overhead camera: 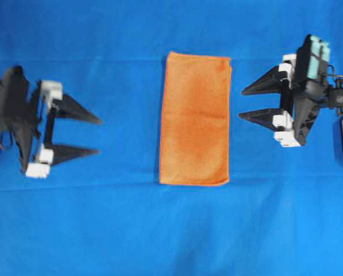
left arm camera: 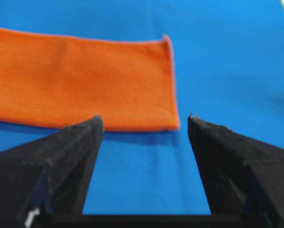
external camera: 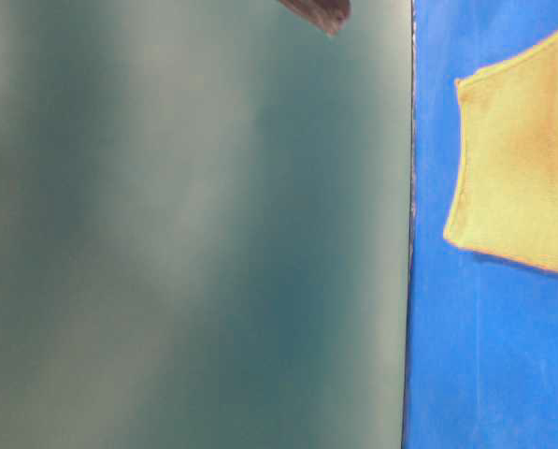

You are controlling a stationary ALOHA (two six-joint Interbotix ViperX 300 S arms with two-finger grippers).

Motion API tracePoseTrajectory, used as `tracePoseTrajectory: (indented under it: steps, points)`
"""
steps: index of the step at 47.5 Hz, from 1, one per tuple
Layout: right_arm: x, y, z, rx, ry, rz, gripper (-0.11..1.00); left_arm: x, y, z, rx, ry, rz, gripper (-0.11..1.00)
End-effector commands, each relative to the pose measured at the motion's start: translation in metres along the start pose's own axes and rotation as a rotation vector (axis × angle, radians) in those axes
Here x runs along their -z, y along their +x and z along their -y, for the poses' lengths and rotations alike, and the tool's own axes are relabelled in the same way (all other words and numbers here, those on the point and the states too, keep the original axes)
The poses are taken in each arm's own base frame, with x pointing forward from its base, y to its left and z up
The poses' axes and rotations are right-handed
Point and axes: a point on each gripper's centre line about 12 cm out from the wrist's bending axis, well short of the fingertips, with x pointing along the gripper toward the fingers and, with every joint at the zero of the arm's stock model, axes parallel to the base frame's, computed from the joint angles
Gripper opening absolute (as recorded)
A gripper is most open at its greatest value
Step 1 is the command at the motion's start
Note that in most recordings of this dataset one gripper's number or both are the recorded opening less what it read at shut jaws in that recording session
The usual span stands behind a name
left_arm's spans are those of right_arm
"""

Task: Fold the orange towel.
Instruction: 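Lay the strip down vertically, open both grippers and withdraw, then grasp the strip's top corners with both grippers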

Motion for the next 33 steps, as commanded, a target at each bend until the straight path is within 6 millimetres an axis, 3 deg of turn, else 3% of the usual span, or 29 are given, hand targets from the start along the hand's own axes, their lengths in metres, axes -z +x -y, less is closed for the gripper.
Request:
tracePoseTrajectory:
  steps: [1,21,27,33]
  points:
    - [-0.005,-0.004,-0.001,-0.007,0.006,0.028,0.63,-0.007,-0.005,-0.006,-0.022,-0.005,0.04,0.65]
    - [-0.009,-0.002,0.002,0.0,0.012,0.042,0.63,-0.011,0.006,-0.013,-0.045,-0.011,0.049,0.65]
    - [-0.014,0.001,0.02,0.054,0.046,0.061,0.63,-0.017,0.02,-0.027,-0.094,-0.017,0.066,0.65]
    - [-0.015,0.012,0.05,0.148,0.094,0.038,0.63,-0.025,0.045,-0.054,-0.174,0.008,0.042,0.65]
